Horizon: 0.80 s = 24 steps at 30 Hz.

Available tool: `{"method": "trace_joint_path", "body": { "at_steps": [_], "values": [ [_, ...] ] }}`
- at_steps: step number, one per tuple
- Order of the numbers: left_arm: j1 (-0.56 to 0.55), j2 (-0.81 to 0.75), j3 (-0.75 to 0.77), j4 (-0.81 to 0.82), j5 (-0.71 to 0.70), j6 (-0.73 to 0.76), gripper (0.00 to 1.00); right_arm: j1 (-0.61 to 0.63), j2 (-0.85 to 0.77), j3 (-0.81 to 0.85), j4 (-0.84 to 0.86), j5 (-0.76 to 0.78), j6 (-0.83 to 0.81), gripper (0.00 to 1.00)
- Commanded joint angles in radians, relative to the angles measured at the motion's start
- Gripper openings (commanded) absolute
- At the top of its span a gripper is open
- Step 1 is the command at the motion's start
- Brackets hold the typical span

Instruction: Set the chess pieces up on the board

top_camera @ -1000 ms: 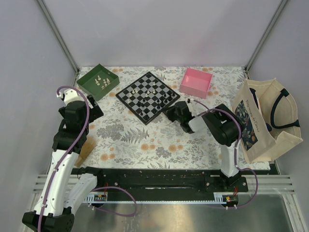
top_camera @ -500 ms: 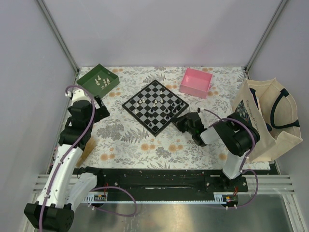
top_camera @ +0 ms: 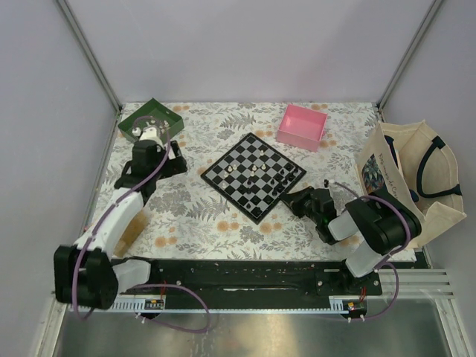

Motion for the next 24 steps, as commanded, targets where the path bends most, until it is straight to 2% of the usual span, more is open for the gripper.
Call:
{"method": "trace_joint_path", "body": {
  "at_steps": [1, 3, 6, 9, 17, 24],
  "values": [
    [0.003, 0.200, 0.113, 0.127, 0.223, 0.060, 0.99, -0.028, -0.052, -0.030, -0.060, -0.041, -0.075, 0.22],
    [0.005, 0.335, 0.188, 0.125, 0.255, 0.063, 0.99, -0.037, -0.068, -0.039, -0.070, -0.044, -0.077, 0.26],
    [0.003, 0.443, 0.237, 0.187, 0.291, 0.057, 0.99, -0.048, -0.095, -0.056, -0.082, -0.048, -0.079, 0.32],
    [0.002, 0.559, 0.325, 0.182, 0.373, 0.063, 0.99, -0.053, -0.134, -0.063, -0.125, -0.044, -0.080, 0.34],
    [0.000, 0.774, 0.481, 0.158, 0.455, 0.037, 0.99, -0.062, -0.266, -0.025, -0.344, -0.029, -0.146, 0.33],
    [-0.004, 0.857, 0.534, 0.099, 0.529, 0.037, 0.99, -0.090, -0.368, 0.056, -0.606, 0.023, -0.243, 0.27]
  ]
}}
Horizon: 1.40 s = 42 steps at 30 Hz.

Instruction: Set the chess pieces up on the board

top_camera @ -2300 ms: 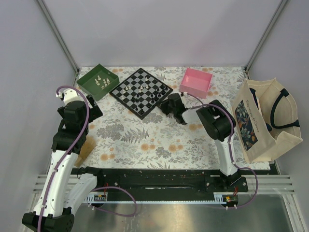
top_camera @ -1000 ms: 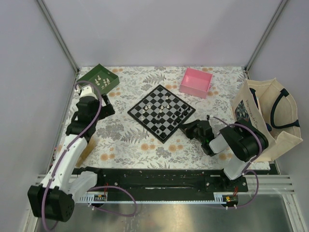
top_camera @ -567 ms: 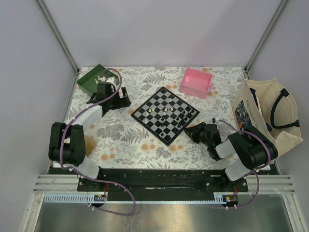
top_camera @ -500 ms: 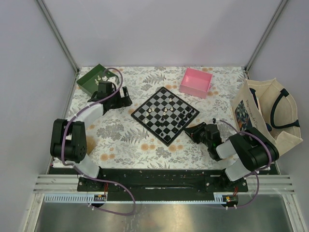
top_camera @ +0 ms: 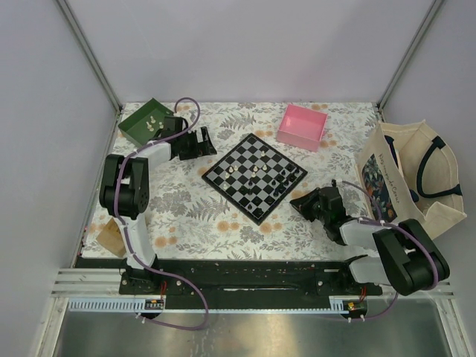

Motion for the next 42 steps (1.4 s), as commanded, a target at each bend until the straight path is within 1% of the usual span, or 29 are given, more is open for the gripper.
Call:
{"method": "trace_joint_path", "body": {
  "at_steps": [1, 5, 9, 15, 22, 29, 36, 42],
  "values": [
    [-0.005, 0.027, 0.050, -0.031, 0.099, 0.005, 0.99, -0.021, -0.054, 0.087, -0.207, 0.056, -0.111, 0.27],
    [-0.009, 0.053, 0.039, -0.044, 0.159, 0.002, 0.96, -0.037, -0.027, 0.152, -0.293, 0.052, -0.163, 0.24],
    [-0.032, 0.066, 0.025, -0.041, 0.175, -0.002, 0.93, -0.050, 0.040, 0.201, -0.304, 0.013, -0.181, 0.22],
    [-0.069, 0.044, -0.031, -0.027, 0.165, -0.005, 0.92, -0.057, 0.116, 0.237, -0.302, -0.008, -0.192, 0.22],
    [-0.112, -0.040, -0.171, 0.051, 0.169, -0.041, 0.91, -0.064, 0.148, 0.257, -0.305, 0.004, -0.249, 0.22],
    [-0.134, -0.123, -0.282, 0.082, 0.120, -0.058, 0.90, -0.072, 0.146, 0.282, -0.348, 0.016, -0.304, 0.24],
    [-0.183, -0.212, -0.424, 0.157, 0.069, -0.129, 0.89, -0.073, 0.139, 0.303, -0.396, 0.039, -0.338, 0.26],
    [-0.201, -0.293, -0.498, 0.168, 0.041, -0.163, 0.89, -0.078, 0.146, 0.340, -0.460, 0.039, -0.326, 0.28]
  ]
}}
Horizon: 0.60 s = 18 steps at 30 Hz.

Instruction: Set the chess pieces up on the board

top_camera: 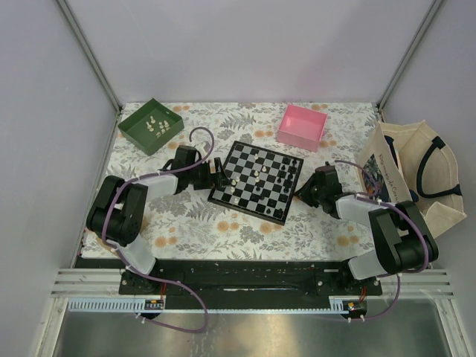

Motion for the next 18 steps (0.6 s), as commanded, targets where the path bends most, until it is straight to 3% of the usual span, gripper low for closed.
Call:
{"method": "trace_joint_path", "body": {
  "at_steps": [1, 10, 18],
  "values": [
    [-0.023, -0.060, -0.073, -0.021, -0.022, -0.055, 0.89, -0.009, 0.016, 0.041, -0.097, 0.026, -0.019, 0.28],
    [-0.051, -0.139, -0.160, -0.004, -0.035, -0.091, 0.90, -0.016, -0.002, 0.085, -0.160, 0.042, -0.045, 0.30],
    [-0.031, -0.298, -0.023, -0.233, -0.255, -0.010, 0.99, -0.035, -0.088, 0.153, -0.263, 0.089, -0.102, 0.33]
  ]
}}
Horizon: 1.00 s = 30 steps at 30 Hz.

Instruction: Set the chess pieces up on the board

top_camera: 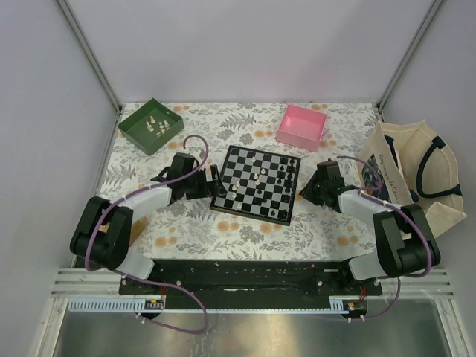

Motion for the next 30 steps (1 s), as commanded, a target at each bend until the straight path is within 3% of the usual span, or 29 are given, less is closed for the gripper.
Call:
{"method": "trace_joint_path", "body": {
  "at_steps": [1, 6, 9, 12, 18, 21, 30],
  "values": [
    [0.032, -0.103, 0.150, -0.152, -0.162, 0.063, 0.99, -0.011, -0.083, 0.086, -0.093, 0.052, -0.060, 0.33],
    [0.142, -0.028, 0.446, -0.292, -0.283, 0.141, 0.99, -0.013, -0.161, 0.119, -0.114, 0.041, -0.100, 0.35],
    [0.207, 0.144, 0.695, -0.404, -0.307, 0.222, 0.99, -0.015, -0.175, 0.165, -0.151, 0.019, -0.131, 0.37],
    [0.257, 0.317, 0.922, -0.490, -0.423, 0.280, 0.99, -0.015, -0.182, 0.204, -0.171, 0.010, -0.162, 0.38],
    [0.351, 0.552, 1.191, -0.511, -0.325, 0.351, 0.99, -0.015, -0.193, 0.261, -0.217, -0.027, -0.218, 0.40],
    [0.365, 0.600, 1.229, -0.531, -0.334, 0.377, 0.99, -0.015, -0.199, 0.259, -0.220, -0.027, -0.226, 0.40],
    [0.409, 0.620, 1.162, -0.504, -0.390, 0.411, 0.99, -0.016, -0.204, 0.225, -0.200, -0.031, -0.212, 0.41]
  ]
}}
